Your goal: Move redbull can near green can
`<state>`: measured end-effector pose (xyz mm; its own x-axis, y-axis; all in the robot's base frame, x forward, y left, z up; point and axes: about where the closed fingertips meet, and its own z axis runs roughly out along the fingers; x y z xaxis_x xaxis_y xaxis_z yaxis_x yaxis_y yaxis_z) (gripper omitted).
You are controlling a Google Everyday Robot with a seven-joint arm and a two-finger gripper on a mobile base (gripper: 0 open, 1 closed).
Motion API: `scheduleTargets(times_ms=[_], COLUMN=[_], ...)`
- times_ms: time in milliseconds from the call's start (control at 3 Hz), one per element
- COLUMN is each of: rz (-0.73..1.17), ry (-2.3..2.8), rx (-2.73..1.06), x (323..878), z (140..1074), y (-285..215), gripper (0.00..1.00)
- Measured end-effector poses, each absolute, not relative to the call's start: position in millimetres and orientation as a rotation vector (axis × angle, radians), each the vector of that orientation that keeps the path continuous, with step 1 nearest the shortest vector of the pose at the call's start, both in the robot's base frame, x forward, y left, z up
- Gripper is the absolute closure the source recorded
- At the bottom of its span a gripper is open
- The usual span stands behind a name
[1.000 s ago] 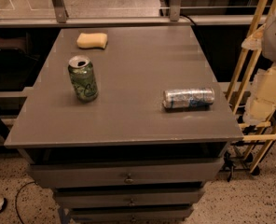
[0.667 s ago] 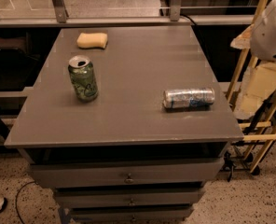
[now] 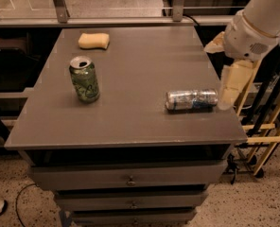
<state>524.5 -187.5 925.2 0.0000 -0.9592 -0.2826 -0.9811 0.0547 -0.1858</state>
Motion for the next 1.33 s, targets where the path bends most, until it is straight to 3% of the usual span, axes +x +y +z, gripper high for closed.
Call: scheduleTargets(times_ms=[1333], rz=[0.291], ry=[1.891], rx=[-1.976], x=[559], z=[843], y=[-184], gripper=[0.00])
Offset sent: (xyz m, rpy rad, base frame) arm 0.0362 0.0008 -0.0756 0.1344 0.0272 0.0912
